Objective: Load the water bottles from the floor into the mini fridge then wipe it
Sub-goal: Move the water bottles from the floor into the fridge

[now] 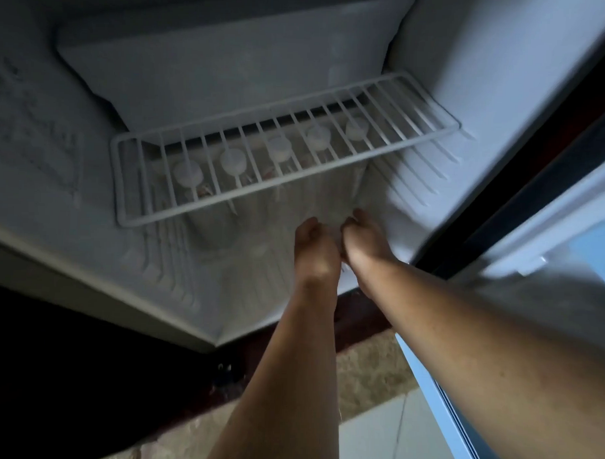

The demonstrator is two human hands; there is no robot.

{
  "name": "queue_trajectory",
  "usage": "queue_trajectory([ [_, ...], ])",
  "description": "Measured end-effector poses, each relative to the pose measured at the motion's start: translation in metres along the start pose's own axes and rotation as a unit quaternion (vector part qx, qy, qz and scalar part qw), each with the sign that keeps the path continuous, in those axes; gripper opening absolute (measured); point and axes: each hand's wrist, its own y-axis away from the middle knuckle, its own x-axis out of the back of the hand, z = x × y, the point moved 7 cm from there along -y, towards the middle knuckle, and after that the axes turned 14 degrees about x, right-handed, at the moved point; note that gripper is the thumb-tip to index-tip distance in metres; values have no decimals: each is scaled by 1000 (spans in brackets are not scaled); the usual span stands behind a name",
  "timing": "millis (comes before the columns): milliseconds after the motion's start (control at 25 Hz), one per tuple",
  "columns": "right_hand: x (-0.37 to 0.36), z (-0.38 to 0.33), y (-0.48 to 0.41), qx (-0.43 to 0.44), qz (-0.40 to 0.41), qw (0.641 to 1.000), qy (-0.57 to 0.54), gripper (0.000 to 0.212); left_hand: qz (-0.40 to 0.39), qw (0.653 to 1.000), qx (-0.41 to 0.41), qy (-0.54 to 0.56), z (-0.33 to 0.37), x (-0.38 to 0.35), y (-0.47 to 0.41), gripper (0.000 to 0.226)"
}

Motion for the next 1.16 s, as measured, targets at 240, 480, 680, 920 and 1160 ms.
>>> queue_trajectory([
  [240, 33, -39, 137, -91, -24, 992, 87, 27, 64, 996, 67, -17, -47, 50, 146, 36],
  [480, 103, -168, 288, -121, 10, 992, -20, 25, 116, 986, 85, -87, 23, 67, 358, 25],
  [680, 227, -329, 368, -116, -19, 987, -108, 20, 84, 990, 78, -80, 128, 11, 558, 28],
  [920, 426, -432, 386, -112, 35, 978, -174, 17, -32, 991, 74, -102, 199, -143, 699, 27],
  [1160, 592, -396, 375, -155, 80, 976, -133, 13, -123, 964, 140, -188, 162, -287, 714, 27],
])
